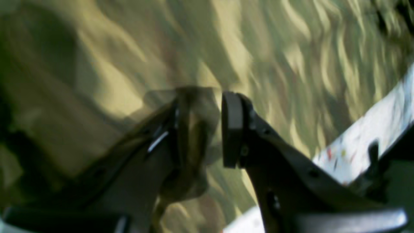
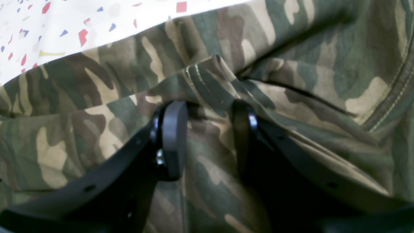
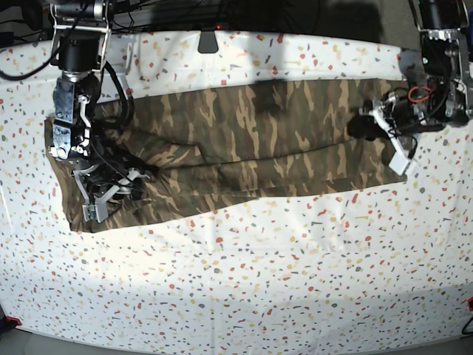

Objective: Fold the T-shirt properly
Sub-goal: 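Lower both grippers onto the folded shirt's ends and grasp them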

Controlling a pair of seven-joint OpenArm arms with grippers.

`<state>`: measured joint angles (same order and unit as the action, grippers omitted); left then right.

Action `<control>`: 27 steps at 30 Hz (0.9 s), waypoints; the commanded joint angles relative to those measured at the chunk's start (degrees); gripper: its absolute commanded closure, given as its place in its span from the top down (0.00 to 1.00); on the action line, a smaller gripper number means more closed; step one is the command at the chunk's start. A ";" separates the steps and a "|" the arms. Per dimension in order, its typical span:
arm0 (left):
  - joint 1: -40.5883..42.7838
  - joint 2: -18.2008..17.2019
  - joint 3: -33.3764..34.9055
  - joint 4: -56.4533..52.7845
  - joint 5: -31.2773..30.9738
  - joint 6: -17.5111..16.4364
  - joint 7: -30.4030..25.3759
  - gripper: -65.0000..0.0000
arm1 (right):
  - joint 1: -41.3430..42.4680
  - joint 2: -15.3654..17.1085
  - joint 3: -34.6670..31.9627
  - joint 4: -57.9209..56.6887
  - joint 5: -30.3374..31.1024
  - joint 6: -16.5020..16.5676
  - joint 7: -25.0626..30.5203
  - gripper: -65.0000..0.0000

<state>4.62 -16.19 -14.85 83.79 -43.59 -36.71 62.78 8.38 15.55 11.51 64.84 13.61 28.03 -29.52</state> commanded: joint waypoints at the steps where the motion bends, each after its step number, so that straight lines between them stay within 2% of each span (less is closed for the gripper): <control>1: 1.09 -0.50 -0.24 1.25 2.75 -0.35 -4.48 0.26 | -0.28 0.17 -0.24 -0.61 -1.53 -1.09 -4.17 0.38; 3: 3.26 -0.42 0.09 0.50 12.37 2.19 -12.59 0.26 | -0.28 0.15 -0.24 -0.61 -1.22 -1.09 -4.17 0.38; 4: 3.48 -0.28 0.22 -0.24 15.78 3.85 -14.32 0.26 | -0.28 0.15 -0.24 -0.61 -1.18 -1.09 -4.13 0.38; 6: 2.78 -0.15 0.33 -2.29 19.23 4.61 -14.78 0.26 | -0.20 -0.04 -0.24 -0.61 -1.20 -1.09 -4.09 0.38; 11: -3.21 -0.20 0.33 -11.43 22.58 4.57 -14.86 0.26 | 0.55 -2.12 -0.24 -0.61 -1.22 -1.09 -3.39 0.38; 17: -10.05 -0.37 0.33 -21.29 22.80 4.42 -14.51 0.26 | 2.29 -4.20 -0.24 -0.61 -1.49 -1.11 -3.54 0.38; 22: -13.11 -2.51 0.33 -22.23 23.39 3.26 -13.40 0.26 | 2.75 -4.44 -0.22 -0.57 -1.44 -1.09 -3.91 0.38; 24: -14.14 -4.22 0.33 -21.27 18.38 3.10 -8.98 0.26 | 3.06 -4.37 -0.22 -0.02 -1.44 -0.85 -4.04 0.38; 27: -14.47 -6.97 0.33 -16.57 9.66 1.97 -4.39 0.26 | 3.04 -4.13 -0.22 3.37 -1.38 1.57 -4.59 0.38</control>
<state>-9.17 -22.28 -14.22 66.57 -34.92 -35.07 58.02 11.03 11.40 11.53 67.79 12.10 29.04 -32.93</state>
